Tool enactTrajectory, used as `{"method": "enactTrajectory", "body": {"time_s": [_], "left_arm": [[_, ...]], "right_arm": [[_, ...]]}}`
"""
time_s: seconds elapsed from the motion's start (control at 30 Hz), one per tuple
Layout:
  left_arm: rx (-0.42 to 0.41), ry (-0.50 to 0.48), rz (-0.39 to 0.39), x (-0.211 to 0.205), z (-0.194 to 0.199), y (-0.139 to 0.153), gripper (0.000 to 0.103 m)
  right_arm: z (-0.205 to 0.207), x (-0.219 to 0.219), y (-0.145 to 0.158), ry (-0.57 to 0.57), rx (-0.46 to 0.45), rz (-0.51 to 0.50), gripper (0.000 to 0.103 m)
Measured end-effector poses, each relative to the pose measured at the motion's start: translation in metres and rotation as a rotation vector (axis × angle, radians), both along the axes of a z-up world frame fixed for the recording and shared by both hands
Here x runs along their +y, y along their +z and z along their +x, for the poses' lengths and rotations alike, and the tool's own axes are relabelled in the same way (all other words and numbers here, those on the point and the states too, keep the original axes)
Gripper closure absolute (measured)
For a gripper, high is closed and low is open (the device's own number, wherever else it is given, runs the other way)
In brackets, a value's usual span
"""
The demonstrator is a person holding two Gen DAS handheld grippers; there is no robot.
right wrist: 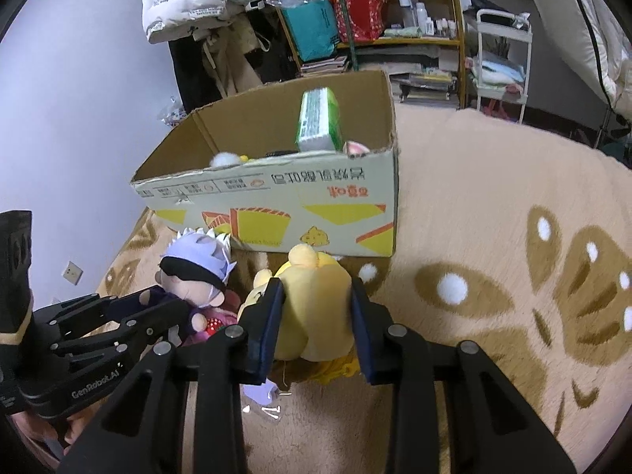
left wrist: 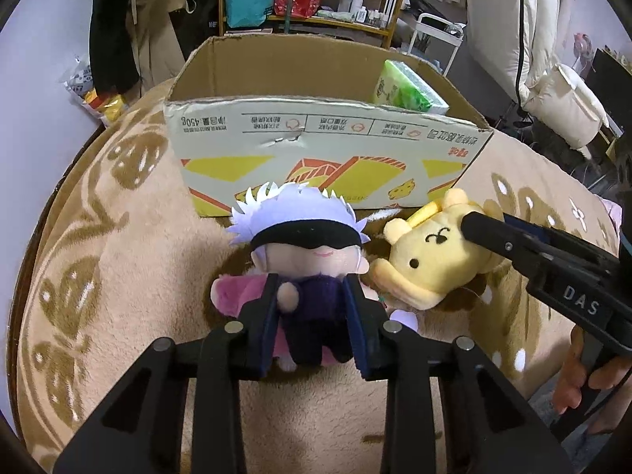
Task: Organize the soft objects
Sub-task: 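Lift the plush doll with the left tool while the right tool lifts the yellow bear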
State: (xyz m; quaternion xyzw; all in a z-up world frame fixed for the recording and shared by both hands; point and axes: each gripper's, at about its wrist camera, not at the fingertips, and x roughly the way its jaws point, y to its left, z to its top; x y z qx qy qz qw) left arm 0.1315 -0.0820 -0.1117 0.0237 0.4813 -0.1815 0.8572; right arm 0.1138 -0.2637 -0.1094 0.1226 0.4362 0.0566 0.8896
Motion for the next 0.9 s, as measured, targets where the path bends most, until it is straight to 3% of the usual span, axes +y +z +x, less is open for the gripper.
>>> {"method": "enactTrajectory", "body": {"time_s": [0.13,0.3,0.63,0.9], "left_arm": [[-0.001,-0.016,-0.05,0.004,-0.001,0.004,0.075],[0.035,-0.004,0.011,-0.001,0.003,-0.007,0.076],[0.04,0.002,-0.042,0.006,0.001,-0.002,0.08],[-0.041,0.025,-0.006,0.007,-0.008,0.013,0.08]], "right_arm": [[0.002,0.001,-0.001,-0.004,0.004,-0.011,0.068],[0.003,0.001,0.002,0.006,-0.007,-0.006,0.068],[0.003,0.002,0.004,0.018,-0.013,-0.012,0.068],[-0.009,0.001,0.022,0.012,-0.094,-0.019,0.068]]}}
